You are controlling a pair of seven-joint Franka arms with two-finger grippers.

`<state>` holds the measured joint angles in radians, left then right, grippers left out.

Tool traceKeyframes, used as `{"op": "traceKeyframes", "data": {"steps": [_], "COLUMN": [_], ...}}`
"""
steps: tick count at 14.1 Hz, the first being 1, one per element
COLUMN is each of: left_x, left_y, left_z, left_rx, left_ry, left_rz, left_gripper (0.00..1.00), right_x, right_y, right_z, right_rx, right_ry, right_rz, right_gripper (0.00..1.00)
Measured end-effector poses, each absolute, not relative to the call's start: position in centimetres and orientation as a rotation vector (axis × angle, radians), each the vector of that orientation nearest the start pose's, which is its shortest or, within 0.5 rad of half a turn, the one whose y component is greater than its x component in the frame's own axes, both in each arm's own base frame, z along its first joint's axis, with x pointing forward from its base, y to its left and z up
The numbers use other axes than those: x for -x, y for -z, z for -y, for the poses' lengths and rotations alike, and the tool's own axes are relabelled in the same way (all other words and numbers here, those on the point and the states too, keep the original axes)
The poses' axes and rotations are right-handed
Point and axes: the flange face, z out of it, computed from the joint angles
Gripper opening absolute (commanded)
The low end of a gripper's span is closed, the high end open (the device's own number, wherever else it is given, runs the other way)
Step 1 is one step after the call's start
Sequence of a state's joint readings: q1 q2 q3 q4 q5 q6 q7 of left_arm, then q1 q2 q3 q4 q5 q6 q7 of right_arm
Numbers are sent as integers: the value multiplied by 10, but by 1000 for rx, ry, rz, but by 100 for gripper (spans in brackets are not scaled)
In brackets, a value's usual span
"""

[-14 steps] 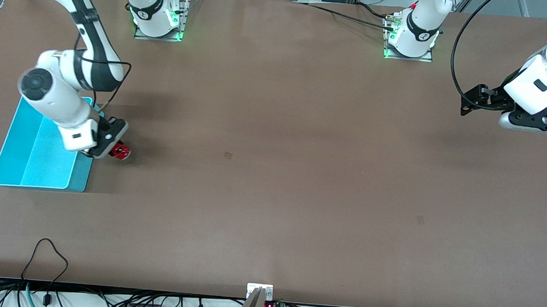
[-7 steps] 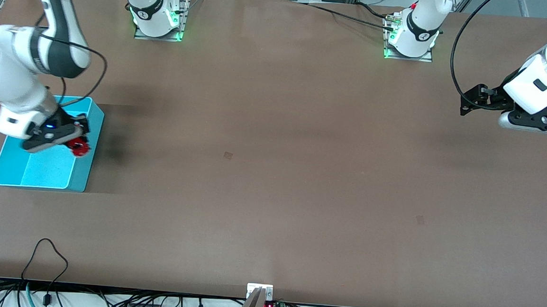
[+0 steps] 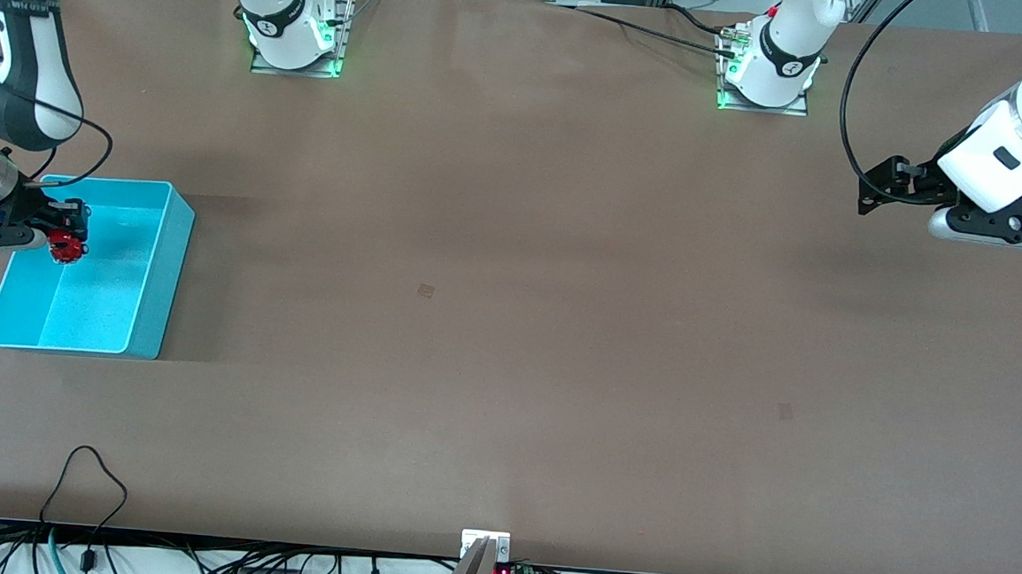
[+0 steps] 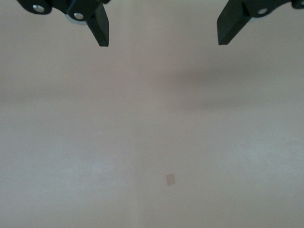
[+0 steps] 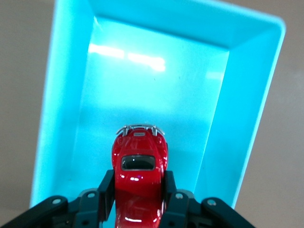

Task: Wind red beetle toy and store in blue box
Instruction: 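Lower the car into the cyan box and open the right gripper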

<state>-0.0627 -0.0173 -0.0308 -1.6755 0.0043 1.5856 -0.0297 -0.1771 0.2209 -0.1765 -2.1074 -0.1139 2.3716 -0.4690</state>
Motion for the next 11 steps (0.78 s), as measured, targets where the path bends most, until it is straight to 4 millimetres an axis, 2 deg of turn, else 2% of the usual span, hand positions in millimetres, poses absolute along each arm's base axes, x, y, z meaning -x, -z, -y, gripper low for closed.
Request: {"op": "traceKeyframes", "data": {"steps": [5,7,10,11], "left_x": [-542,-540,-539,-538], "left_y": [-586,-586,-589,-591], "left_z": [50,51,53,53], "left_rx": [3126,3124,3123,3123], "left_ry": [-150,-165,-173,-172], "left_rz": [-98,-103,-108,-108], "left_gripper": [100,100,100,100], "right_x": [-517,-512,-507,-506], "right_y": [-235,-220,-211,-209], "right_z": [209,208,207,207], "right_rx": [3258,3253,3248,3247], "right_ry": [-30,-67,-97,-103], "right_rz": [232,165,127,122], "right_gripper": [0,0,1,10]}}
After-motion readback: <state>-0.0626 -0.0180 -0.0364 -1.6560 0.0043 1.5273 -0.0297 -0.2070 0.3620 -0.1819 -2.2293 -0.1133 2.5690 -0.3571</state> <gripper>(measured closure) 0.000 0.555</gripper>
